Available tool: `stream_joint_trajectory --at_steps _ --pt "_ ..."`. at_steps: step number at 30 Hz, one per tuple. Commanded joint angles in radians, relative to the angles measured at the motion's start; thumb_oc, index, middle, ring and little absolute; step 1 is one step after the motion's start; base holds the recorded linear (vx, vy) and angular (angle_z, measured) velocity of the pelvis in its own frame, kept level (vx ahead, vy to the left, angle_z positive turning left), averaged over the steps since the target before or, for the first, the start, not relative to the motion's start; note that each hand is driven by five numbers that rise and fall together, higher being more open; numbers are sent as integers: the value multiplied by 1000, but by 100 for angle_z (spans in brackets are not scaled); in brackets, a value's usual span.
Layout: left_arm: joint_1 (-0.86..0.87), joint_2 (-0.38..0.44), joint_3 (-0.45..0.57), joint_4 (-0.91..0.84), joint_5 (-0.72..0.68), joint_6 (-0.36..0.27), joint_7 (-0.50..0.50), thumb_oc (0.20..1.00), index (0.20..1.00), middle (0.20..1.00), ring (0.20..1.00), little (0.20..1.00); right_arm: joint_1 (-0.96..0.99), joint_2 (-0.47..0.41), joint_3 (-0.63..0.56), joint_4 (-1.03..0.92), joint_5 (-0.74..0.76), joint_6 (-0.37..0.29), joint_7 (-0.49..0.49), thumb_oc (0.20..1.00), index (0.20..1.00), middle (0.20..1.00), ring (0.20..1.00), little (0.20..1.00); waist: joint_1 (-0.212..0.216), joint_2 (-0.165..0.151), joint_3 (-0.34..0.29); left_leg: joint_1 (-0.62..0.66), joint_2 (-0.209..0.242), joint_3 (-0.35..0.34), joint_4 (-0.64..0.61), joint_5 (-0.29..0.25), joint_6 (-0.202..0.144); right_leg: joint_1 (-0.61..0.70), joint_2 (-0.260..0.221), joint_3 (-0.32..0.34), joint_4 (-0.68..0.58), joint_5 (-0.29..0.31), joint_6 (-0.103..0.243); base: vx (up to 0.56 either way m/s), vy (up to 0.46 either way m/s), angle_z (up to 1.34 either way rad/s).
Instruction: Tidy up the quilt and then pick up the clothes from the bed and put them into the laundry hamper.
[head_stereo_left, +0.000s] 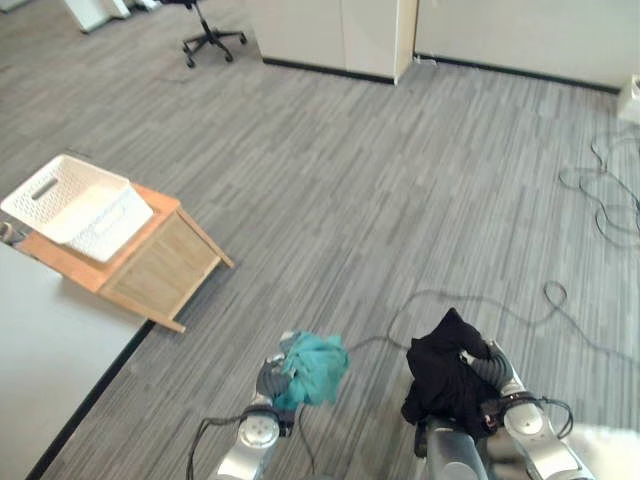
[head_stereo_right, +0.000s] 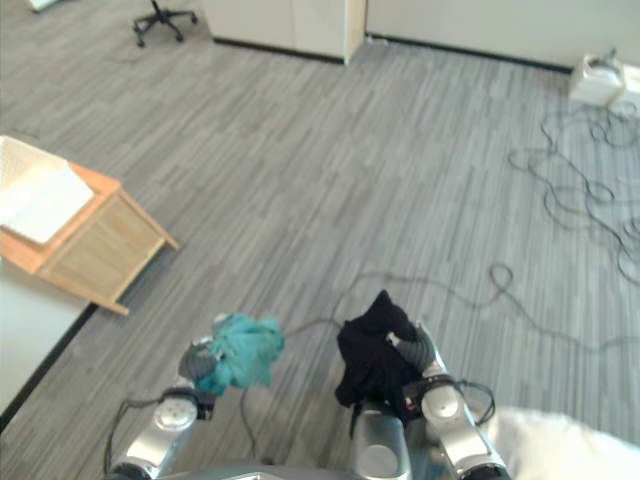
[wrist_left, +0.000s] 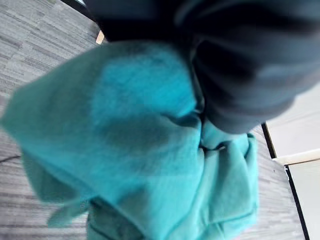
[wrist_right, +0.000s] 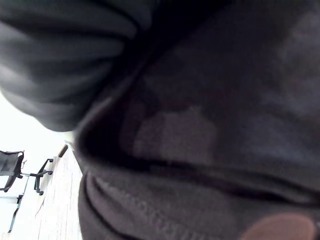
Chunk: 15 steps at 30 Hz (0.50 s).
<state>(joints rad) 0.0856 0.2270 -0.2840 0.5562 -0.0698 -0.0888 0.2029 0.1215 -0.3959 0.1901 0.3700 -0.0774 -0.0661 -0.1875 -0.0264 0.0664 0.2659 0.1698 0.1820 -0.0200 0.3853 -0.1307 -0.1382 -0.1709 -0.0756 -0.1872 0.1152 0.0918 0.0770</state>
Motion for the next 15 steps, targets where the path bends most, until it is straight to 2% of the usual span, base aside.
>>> stream_joint_trajectory --at_steps 1,3,5,6,7,8,9,10,11,12,13,14,15 --pt "-78 59 -8 -115 -19 -64 -1 200 200 200 200 200 -27 -83 -33 -173 24 -72 -16 200 200 200 200 200 15 -48 27 -175 -17 60 325 211 71 136 -43 20 -183 -23 2 395 -229 -6" --pt "-73 71 -13 -136 -4 -64 -7 200 200 200 200 200 -49 -96 -25 -176 29 -68 -4 200 200 200 200 200 62 -70 39 -269 -64 109 330 127 73 217 -39 17 -203 -72 1 676 -227 -56" --pt "-59 67 -16 -150 3 -67 -10 200 200 200 200 200 -60 -91 -14 -175 28 -62 7 200 200 200 200 200 95 -73 26 -343 -114 169 185 92 84 269 -33 19 -203 -118 16 807 3 -35" --pt "-38 67 -11 -168 9 -72 -7 200 200 200 200 200 -68 -85 4 -167 26 -69 10 200 200 200 200 200 119 -62 3 -348 -140 238 -71 93 103 326 -12 10 -203 -172 29 682 88 -13" --pt "-37 67 -11 -169 9 -72 -7 200 200 200 200 200 -69 -85 5 -166 26 -70 9 200 200 200 200 200 120 -65 2 -343 -145 240 -83 101 104 324 -16 11 -203 -171 30 715 99 -16" --pt "-29 64 -8 -172 12 -71 -9 200 200 200 200 200 -69 -80 6 -163 23 -68 11 200 200 200 200 200 129 -59 -14 -341 -153 267 -182 122 103 351 -4 5 -203 -193 32 518 60 -2" --pt "-20 62 -5 -171 15 -69 -9 200 200 200 200 200 -68 -75 15 -152 21 -74 5 200 200 200 200 200 139 -50 -21 -359 -140 339 -298 184 83 398 20 -15 -203 -232 35 784 90 -1" --pt "-21 58 -3 -171 15 -66 -6 200 200 200 200 200 -70 -64 12 -147 24 -71 1 200 200 200 200 200 142 -50 -28 -363 -137 381 -362 182 77 434 26 -27 -203 -253 40 792 81 0" --pt "-18 58 -1 -171 19 -58 -4 200 200 200 200 200 -73 -54 15 -137 26 -67 -2 200 200 200 200 200 150 -51 -31 -378 -128 453 -413 187 82 465 31 -55 -197 -269 47 707 95 26" --pt "-13 62 2 -180 15 -54 0 200 200 200 200 200 -77 -40 18 -130 27 -64 -5 200 200 200 200 200 155 -62 -33 -373 -142 472 -427 192 91 486 23 -69 -170 -289 57 1005 168 65" --pt "13 66 14 -180 7 -50 0 200 200 200 200 200 -70 -5 35 -114 20 -56 1 200 200 200 200 200 200 -89 -51 -337 -188 423 -422 206 150 496 5 -71 -16 -220 104 796 160 77" --pt "15 69 13 -182 7 -49 0 200 200 200 200 200 -69 -3 35 -113 20 -57 1 200 200 200 200 200 201 -93 -52 -335 -192 423 -424 204 153 494 1 -71 -11 -223 108 852 201 44" --pt "17 70 16 -181 0 -49 3 200 200 200 200 200 -59 12 37 -113 13 -57 -1 200 200 200 200 200 208 -114 -49 -321 -220 396 -403 189 183 479 -21 -57 128 -138 155 461 163 15"
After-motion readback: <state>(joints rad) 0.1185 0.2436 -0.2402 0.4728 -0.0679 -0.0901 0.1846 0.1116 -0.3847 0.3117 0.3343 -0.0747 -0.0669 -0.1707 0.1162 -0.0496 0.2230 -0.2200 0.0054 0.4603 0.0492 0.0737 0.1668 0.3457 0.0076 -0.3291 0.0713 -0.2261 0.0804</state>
